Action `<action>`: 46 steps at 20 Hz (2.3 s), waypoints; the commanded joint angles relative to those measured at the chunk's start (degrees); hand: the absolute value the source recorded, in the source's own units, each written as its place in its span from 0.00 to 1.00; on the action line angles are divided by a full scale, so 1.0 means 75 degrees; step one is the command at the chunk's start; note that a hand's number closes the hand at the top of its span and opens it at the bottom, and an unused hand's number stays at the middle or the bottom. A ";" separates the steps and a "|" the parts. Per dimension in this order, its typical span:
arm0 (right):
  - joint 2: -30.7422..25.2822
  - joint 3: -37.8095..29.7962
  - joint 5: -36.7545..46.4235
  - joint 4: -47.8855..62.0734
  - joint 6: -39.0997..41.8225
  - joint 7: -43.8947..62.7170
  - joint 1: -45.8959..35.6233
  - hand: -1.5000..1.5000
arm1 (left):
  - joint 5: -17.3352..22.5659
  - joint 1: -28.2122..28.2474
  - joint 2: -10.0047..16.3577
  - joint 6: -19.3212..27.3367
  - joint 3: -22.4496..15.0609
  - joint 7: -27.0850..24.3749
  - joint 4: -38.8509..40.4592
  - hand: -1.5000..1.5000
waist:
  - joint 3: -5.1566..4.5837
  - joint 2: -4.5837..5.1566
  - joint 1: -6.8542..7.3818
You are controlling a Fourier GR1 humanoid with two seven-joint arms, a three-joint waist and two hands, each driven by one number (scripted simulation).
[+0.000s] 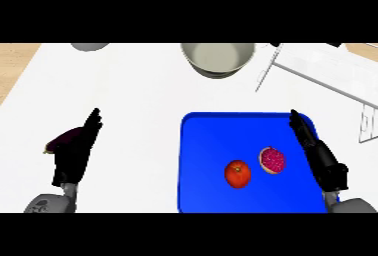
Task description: Pick the tomato from the tray and place it in the tiered shelf
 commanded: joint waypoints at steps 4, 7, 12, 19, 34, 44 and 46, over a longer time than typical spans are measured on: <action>0.0111 -0.0149 -0.0938 0.0583 0.1488 0.2218 -0.1850 0.00 | -0.0368 -0.0742 -0.0171 0.0010 -0.0086 -0.0309 0.0017 0.50 | 0.0014 -0.0041 -0.0203; 0.2165 -0.1271 -0.3298 0.0846 0.0865 0.2054 -0.1044 0.00 | -0.0230 -0.0648 -0.0182 -0.0075 -0.0180 -0.0164 -0.0419 0.50 | 0.0335 0.0159 -0.0514; 0.0248 0.0034 0.1251 0.2116 -0.1591 0.1941 -0.1462 1.00 | -0.0314 -0.0890 -0.0351 -0.0194 -0.0491 0.0043 -0.0656 0.50 | 0.0022 -0.0028 -0.0151; 0.1174 -0.1419 -0.0227 0.2299 -0.0972 0.0051 -0.1309 0.00 | -0.0484 -0.1120 -0.0341 -0.0128 -0.0261 0.0737 -0.0843 0.50 | 0.0028 -0.0066 -0.0291; -0.0794 0.0272 0.0310 -0.0326 0.2212 0.4806 -0.2723 0.00 | -0.0609 -0.0834 -0.0567 -0.0256 -0.0243 0.0351 -0.0796 0.50 | 0.0011 -0.0095 -0.0311; -0.1195 0.1697 0.0824 -0.1342 0.4111 0.7489 -0.3930 0.00 | -0.0594 -0.0693 -0.0590 -0.0373 -0.0144 0.0197 -0.0611 0.50 | 0.0011 -0.0089 -0.0272; -0.0854 0.1542 0.0677 -0.1492 0.4282 0.8261 -0.4389 0.00 | -0.0778 -0.1167 -0.0702 -0.0222 -0.0133 0.0494 -0.0633 0.50 | 0.0015 -0.0080 -0.0273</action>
